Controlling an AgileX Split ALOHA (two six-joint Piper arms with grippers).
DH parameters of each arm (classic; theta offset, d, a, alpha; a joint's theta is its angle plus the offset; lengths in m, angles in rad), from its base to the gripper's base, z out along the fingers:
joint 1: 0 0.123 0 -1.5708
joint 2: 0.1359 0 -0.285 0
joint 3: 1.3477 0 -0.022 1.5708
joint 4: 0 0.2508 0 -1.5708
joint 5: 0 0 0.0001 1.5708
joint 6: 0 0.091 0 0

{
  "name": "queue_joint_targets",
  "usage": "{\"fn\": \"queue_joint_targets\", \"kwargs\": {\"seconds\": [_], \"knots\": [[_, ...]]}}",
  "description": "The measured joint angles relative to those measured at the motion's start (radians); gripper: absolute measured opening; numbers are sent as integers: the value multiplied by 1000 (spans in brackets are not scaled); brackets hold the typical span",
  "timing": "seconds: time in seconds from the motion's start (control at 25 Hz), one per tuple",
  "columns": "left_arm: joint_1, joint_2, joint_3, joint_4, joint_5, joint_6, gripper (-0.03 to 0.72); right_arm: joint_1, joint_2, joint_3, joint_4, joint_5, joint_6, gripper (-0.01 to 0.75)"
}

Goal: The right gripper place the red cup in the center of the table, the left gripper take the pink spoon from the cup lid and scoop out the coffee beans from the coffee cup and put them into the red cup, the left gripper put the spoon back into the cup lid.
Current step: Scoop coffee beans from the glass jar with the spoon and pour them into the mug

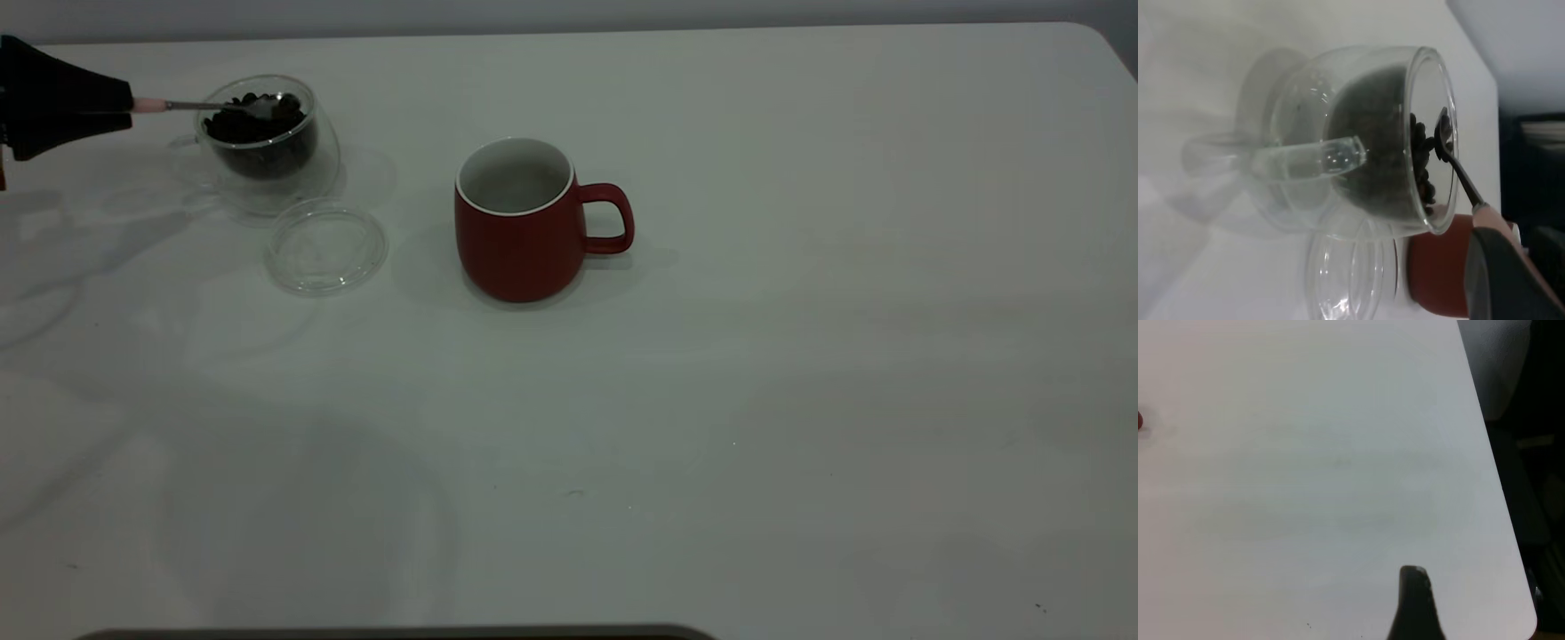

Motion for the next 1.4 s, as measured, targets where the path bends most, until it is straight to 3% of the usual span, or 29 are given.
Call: {"fn": "queue_joint_targets", "kwargs": {"seconds": [0.48,0.96,1.4], "knots": [[62,58,-3,-28,87,-31,119,0,0,0,0,0,0,591],[64,77,-7,-52,89,-91,119,0,0,0,0,0,1,591],[44,-14,-6,12,92,-146,119,0,0,0,0,0,0,591]]}}
